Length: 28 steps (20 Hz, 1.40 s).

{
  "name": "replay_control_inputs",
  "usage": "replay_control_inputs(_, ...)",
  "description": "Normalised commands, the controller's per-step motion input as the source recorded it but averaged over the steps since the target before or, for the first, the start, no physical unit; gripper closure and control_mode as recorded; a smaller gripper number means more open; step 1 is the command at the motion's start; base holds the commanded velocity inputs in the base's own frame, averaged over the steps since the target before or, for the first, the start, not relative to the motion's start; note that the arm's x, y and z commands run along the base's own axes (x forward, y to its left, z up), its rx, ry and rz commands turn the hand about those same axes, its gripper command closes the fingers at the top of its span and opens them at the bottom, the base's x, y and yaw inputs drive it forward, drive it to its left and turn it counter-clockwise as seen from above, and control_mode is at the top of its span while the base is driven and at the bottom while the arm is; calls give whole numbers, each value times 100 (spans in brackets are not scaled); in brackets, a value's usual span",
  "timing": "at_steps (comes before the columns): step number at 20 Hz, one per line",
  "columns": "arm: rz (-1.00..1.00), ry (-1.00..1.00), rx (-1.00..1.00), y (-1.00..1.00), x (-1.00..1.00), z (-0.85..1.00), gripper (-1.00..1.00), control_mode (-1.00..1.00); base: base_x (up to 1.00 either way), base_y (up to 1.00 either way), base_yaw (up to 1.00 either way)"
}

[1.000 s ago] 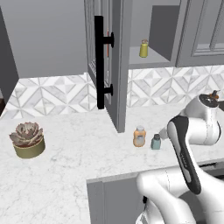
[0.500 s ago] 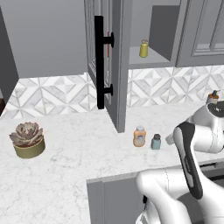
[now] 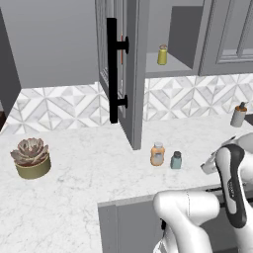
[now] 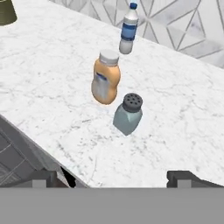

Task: Put the shaker and condiment bottle from the counter next to their counterparts in the cabinet.

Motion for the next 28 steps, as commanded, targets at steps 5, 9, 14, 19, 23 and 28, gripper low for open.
replay_control_inputs(5,25,-4,0,8,0,0,-100,-100,0,0,0)
replay_control_inputs(9,24,-11,0,-2,2,0,-100,-100,0,0,0)
replay_control_inputs(14,24,-8,0,-9,13,-4,-100,-100,0,0,0)
replay_control_inputs(19,6,0,0,7,18,-2,-100,-100,0,0,0)
replay_control_inputs(23,0,4,2,1,46,0,-100,-100,0,0,0)
replay_control_inputs(28,3,4,1,2,31,-10,-100,-100,0,0,0)
